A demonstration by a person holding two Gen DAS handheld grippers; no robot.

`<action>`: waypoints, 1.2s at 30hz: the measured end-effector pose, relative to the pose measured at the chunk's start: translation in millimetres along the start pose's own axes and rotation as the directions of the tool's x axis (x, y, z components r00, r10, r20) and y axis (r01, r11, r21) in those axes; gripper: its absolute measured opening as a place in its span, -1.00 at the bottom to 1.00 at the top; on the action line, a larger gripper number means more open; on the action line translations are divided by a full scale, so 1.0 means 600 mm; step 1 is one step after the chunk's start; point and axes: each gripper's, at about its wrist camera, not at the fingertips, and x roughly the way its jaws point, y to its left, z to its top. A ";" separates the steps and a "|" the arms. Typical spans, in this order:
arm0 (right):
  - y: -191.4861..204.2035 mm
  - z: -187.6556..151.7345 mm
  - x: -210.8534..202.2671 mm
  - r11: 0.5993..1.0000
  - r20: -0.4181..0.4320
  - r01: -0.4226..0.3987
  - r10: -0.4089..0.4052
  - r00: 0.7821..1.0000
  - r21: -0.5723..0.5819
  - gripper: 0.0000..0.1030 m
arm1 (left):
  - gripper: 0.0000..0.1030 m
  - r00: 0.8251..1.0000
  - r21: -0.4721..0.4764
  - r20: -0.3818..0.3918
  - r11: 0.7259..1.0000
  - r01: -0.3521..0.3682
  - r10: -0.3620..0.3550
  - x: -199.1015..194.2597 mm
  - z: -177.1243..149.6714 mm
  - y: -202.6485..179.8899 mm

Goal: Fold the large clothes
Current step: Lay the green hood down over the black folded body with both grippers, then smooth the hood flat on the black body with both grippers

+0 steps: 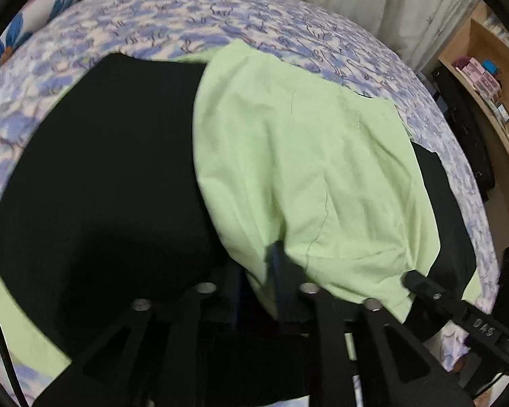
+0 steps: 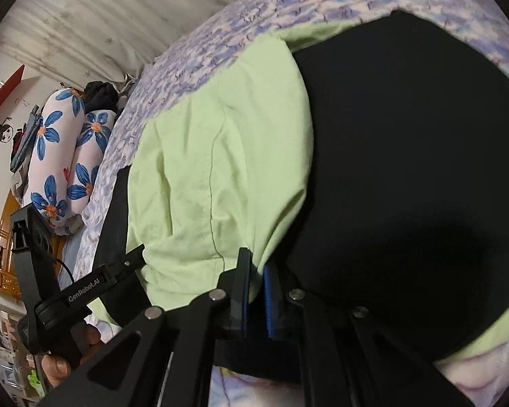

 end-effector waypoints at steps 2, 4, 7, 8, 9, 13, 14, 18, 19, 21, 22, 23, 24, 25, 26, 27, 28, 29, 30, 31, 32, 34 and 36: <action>0.008 0.001 -0.016 0.998 0.015 0.050 -0.050 0.999 -0.032 -0.64 | 0.02 0.998 0.004 0.024 0.999 -0.055 0.054 -0.018 -0.004 0.004; 0.015 0.002 -0.039 0.993 0.064 0.104 -0.100 0.993 -0.060 -0.57 | 0.04 0.993 -0.010 0.075 0.996 -0.087 0.088 -0.043 -0.015 0.016; 0.025 0.006 -0.075 0.984 0.172 0.163 -0.149 0.974 -0.074 -0.53 | 0.03 0.983 -0.034 0.137 0.992 -0.122 0.126 -0.077 -0.026 0.027; 0.030 0.008 -0.084 0.984 0.204 0.158 -0.139 0.969 -0.077 -0.53 | 0.03 0.978 -0.048 0.163 0.991 -0.126 0.133 -0.088 -0.028 0.029; 0.038 0.013 -0.087 0.987 0.222 0.136 -0.113 0.968 -0.089 -0.53 | 0.03 0.974 -0.058 0.181 0.990 -0.125 0.134 -0.094 -0.028 0.029; 0.075 0.033 -0.057 0.981 0.209 0.074 -0.035 0.977 -0.180 -0.53 | -0.28 0.967 -0.044 0.232 0.994 -0.096 0.103 -0.091 -0.003 0.011; 0.088 0.040 -0.042 0.977 0.201 0.060 -0.019 0.979 -0.203 -0.53 | -0.33 0.967 -0.032 0.237 0.996 -0.089 0.094 -0.084 0.008 0.002; 0.123 0.065 0.012 0.969 0.163 0.005 0.036 0.986 -0.246 -0.53 | -0.58 0.976 0.012 0.217 0.999 -0.040 0.037 -0.047 0.044 -0.026; 0.124 0.068 0.025 0.968 0.151 0.001 0.038 0.988 -0.249 -0.53 | -0.59 0.978 0.015 0.207 0.999 -0.034 0.030 -0.035 0.051 -0.033; 0.122 0.077 0.051 0.969 0.121 -0.007 0.038 0.992 -0.247 -0.53 | -0.63 0.983 0.027 0.183 0.999 -0.026 0.020 -0.013 0.060 -0.040; 0.116 0.081 0.064 0.970 0.103 -0.007 0.033 0.994 -0.243 -0.53 | -0.68 0.987 0.028 0.157 0.999 -0.029 0.025 0.007 0.067 -0.043; 0.110 0.083 0.076 0.971 0.084 -0.003 0.023 0.996 -0.239 -0.53 | -0.68 0.990 0.030 0.138 0.999 -0.036 0.032 0.020 0.069 -0.045; 0.103 0.086 0.085 0.973 0.069 0.003 0.013 0.997 -0.233 -0.53 | -0.68 0.991 0.032 0.125 0.998 -0.049 0.045 0.033 0.070 -0.045; 0.093 0.089 0.091 0.974 0.064 0.024 -0.010 0.998 -0.227 -0.54 | -0.68 0.991 0.033 0.117 0.997 -0.068 0.064 0.045 0.072 -0.042; 0.081 0.092 0.091 0.973 0.080 0.070 -0.054 0.995 -0.220 -0.63 | -0.68 0.990 0.031 0.120 0.997 -0.073 0.069 0.049 0.071 -0.039; 0.066 0.096 0.086 0.974 0.097 0.097 -0.079 0.992 -0.205 -0.69 | -0.68 0.990 0.024 0.127 0.997 -0.070 0.067 0.050 0.070 -0.034; 0.052 0.100 0.078 0.977 0.109 0.108 -0.089 0.990 -0.184 -0.95 | -0.68 0.989 0.012 0.133 0.997 -0.073 0.071 0.049 0.067 -0.027; 0.033 0.105 0.069 0.979 0.131 0.137 -0.118 0.984 -0.150 -1.00 | -0.68 0.988 0.000 0.136 0.997 -0.075 0.075 0.048 0.066 -0.020; 0.009 0.109 0.055 0.983 0.154 0.153 -0.136 0.979 -0.106 -1.00 | -0.68 0.988 -0.011 0.137 0.997 -0.072 0.073 0.047 0.065 -0.014; -0.010 0.112 0.047 0.989 0.154 0.128 -0.115 0.981 -0.075 -1.00 | -0.68 0.988 -0.014 0.138 0.998 -0.063 0.064 0.046 0.062 -0.010; -0.025 0.113 0.042 0.993 0.149 0.110 -0.102 0.984 -0.048 -1.00 | -0.68 0.988 -0.014 0.139 0.998 -0.060 0.061 0.046 0.061 -0.008; -0.041 0.109 0.035 0.995 0.146 0.095 -0.091 0.985 -0.020 -1.00 | -0.68 0.988 -0.005 0.142 0.998 -0.068 0.068 0.045 0.056 -0.007; -0.038 0.102 0.033 0.993 0.151 0.113 -0.107 0.983 -0.032 -1.00 | -0.68 0.986 0.002 0.145 0.996 -0.084 0.083 0.043 0.055 -0.010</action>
